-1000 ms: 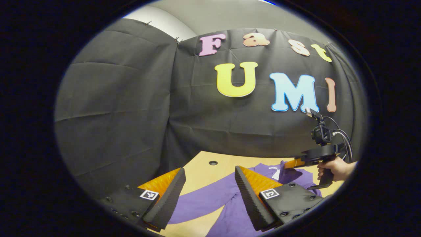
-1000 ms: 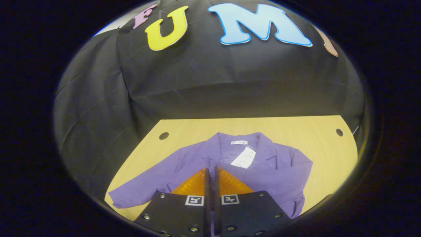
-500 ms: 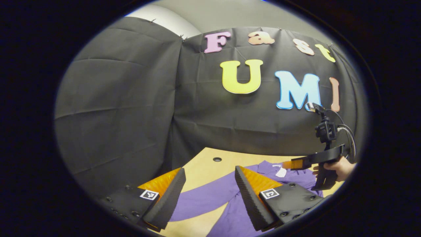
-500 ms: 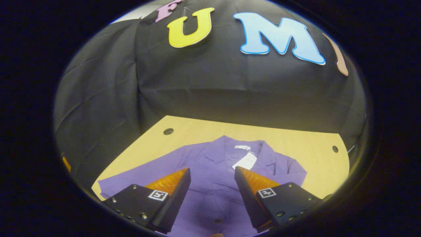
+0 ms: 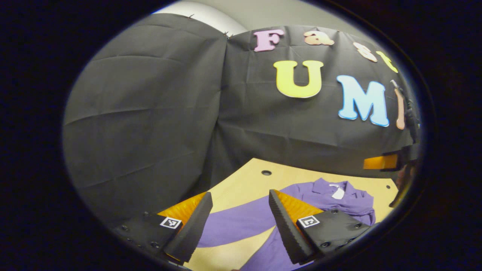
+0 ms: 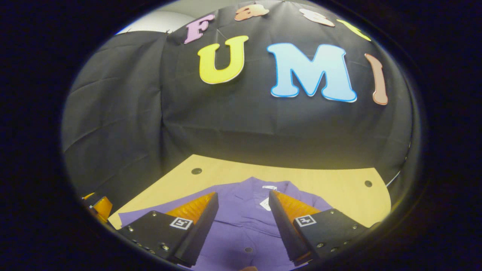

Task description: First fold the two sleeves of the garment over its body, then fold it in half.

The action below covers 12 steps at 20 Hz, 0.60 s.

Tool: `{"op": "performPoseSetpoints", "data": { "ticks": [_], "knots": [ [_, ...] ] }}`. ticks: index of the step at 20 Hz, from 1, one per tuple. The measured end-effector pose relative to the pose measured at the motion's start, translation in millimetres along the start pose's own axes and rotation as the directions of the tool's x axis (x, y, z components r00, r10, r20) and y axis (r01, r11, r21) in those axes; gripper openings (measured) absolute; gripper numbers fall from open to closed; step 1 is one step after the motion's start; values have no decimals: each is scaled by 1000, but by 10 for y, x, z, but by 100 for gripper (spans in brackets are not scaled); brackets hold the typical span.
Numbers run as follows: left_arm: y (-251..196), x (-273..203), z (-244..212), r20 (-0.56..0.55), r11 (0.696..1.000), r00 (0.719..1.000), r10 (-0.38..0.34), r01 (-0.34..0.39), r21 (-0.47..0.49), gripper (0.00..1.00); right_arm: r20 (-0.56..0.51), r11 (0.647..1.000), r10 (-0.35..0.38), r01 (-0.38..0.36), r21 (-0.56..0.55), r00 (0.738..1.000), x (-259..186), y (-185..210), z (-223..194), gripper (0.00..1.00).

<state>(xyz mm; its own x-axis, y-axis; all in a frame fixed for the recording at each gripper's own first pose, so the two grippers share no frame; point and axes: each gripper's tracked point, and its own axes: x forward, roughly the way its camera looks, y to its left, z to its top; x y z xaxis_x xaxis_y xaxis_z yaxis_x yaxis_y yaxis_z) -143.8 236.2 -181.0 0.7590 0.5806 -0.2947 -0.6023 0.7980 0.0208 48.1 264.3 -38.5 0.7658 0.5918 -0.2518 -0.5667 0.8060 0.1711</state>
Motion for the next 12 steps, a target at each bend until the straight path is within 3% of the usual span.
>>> {"op": "performPoseSetpoints", "data": {
  "ticks": [7, 11, 12],
  "knots": [
    [568, 267, -420, -94, 990, 986, 137, -140, -27, 94, 106, 994, -74, 82, -67, 992, -559, -115, 183, 83],
    [1002, 393, -795, -199, 965, 950, 241, -257, -58, 94, 140, 988, -92, 109, -114, 986, -756, -139, 228, 83],
    [1104, 412, -879, -224, 956, 936, 271, -288, -48, 97, 138, 987, -94, 110, -118, 986, -781, -137, 215, 79]
  ]
}}
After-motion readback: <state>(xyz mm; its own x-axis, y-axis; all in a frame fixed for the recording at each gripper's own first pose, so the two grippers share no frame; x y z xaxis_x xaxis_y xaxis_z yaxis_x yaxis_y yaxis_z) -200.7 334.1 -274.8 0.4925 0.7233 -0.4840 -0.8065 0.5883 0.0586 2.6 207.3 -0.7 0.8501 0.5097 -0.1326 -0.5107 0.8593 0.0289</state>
